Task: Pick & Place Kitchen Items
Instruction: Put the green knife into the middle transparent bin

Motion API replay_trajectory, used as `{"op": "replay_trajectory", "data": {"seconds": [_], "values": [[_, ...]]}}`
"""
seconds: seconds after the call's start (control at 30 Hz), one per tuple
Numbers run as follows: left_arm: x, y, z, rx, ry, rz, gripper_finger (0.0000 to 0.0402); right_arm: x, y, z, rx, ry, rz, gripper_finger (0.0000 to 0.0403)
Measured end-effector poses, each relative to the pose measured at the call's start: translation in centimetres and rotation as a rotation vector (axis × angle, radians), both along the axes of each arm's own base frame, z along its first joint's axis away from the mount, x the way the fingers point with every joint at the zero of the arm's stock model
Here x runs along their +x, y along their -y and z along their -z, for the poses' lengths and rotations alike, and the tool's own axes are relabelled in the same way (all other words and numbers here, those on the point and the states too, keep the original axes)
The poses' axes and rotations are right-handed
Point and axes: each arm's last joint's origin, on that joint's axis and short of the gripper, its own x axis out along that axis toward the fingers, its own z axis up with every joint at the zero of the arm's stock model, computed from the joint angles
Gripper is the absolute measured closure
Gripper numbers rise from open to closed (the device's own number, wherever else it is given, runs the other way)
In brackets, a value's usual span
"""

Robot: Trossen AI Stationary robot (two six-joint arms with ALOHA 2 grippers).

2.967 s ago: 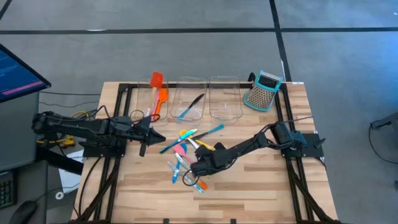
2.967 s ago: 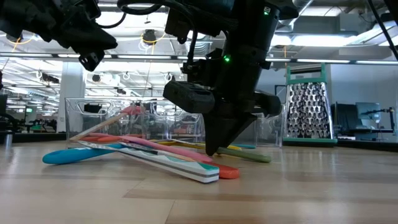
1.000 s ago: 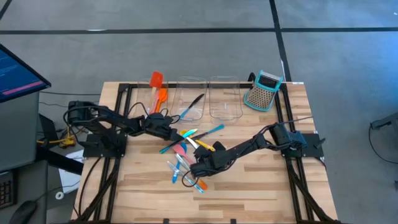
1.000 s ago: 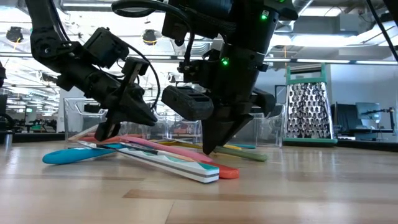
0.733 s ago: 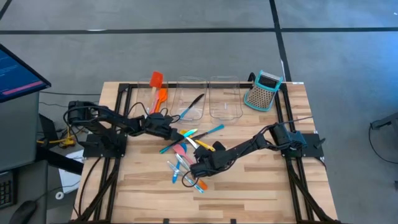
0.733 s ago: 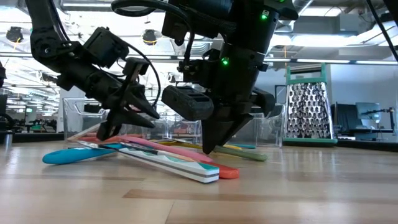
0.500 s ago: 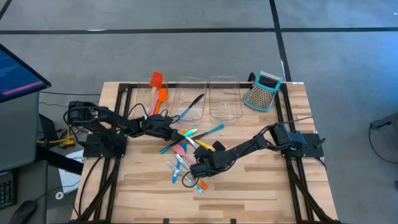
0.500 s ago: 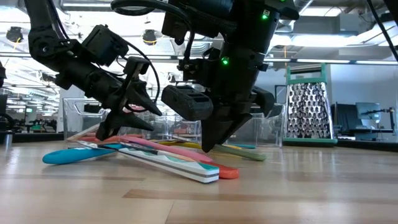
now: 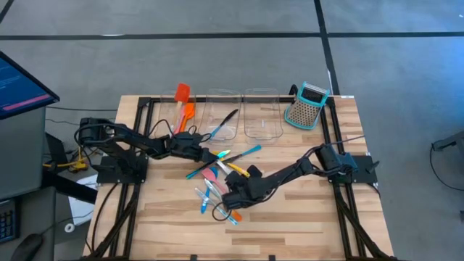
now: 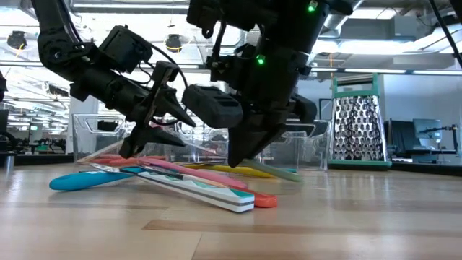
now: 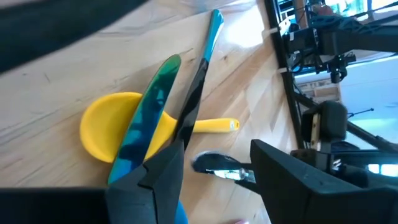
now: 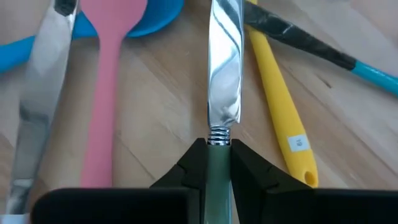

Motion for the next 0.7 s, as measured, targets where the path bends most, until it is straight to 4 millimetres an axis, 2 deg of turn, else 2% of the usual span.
{"op": "replay_trajectory", "data": {"seconds": [0.3,0.57,0.7], "values": [[0.2,0.0,-0.2,0.011,0.001,-0.006,0.0222,0.1,0.1,-1.8,-0.039,0.076,0.002,0.0364],[2.4,1.0,-2.2,0.039,0.084,0.046,0.0222,0.6,0.6,-2.1,-0.047,0.089,-0.009,0.0364],[2.5,1.4,-2.0,0.053,0.074,0.069,0.0222,0.6,0.8,-2.2,-0.059,0.093,-0.004,0.0364]]}}
